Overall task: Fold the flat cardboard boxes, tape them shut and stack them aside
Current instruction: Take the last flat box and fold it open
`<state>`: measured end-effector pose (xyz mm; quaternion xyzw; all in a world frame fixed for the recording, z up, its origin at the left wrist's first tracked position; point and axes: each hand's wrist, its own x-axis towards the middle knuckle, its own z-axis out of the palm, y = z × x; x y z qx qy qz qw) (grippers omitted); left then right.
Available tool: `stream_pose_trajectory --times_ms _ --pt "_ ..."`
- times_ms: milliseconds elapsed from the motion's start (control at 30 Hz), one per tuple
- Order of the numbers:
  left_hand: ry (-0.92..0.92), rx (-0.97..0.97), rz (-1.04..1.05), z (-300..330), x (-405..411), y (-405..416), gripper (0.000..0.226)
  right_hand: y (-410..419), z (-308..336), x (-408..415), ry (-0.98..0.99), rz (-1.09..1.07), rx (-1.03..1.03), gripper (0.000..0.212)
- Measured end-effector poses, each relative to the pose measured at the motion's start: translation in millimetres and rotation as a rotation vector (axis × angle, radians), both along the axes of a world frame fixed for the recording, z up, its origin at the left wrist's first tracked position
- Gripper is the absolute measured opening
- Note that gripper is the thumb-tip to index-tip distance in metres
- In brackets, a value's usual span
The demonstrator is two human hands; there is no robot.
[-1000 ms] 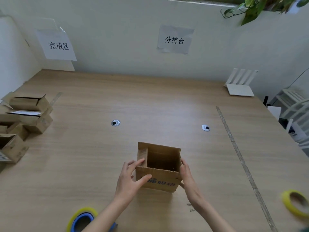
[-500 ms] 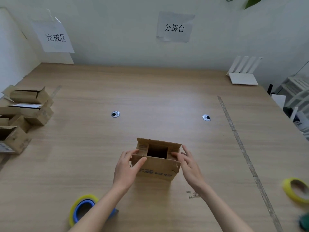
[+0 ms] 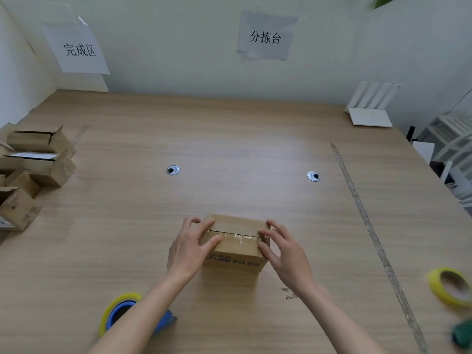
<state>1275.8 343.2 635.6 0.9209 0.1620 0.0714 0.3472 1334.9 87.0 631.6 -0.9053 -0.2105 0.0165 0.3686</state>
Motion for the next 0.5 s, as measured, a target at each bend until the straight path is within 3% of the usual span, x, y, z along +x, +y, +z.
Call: stream_pose_trajectory --times_ms 67,200,267,400,500 --pt "0.012 0.059 -0.038 0 -1 1 0.05 -2 -4 -1 -0.02 0.013 -0.089 0.029" --pt "-0.036 0.328 -0.175 -4 -4 8 0.058 -8 -5 -2 -0.018 0.081 -0.213 0.05" --pt "-0.052 0.306 -0.224 -5 -3 10 0.062 -9 -2 -1 -0.015 0.096 -0.245 0.058" --pt "-0.114 0.155 -0.234 -9 1 6 0.037 -4 1 4 0.029 0.094 -0.189 0.053" --pt "-0.098 0.171 -0.255 -12 -1 10 0.046 -2 -4 5 -0.009 0.094 -0.199 0.052"
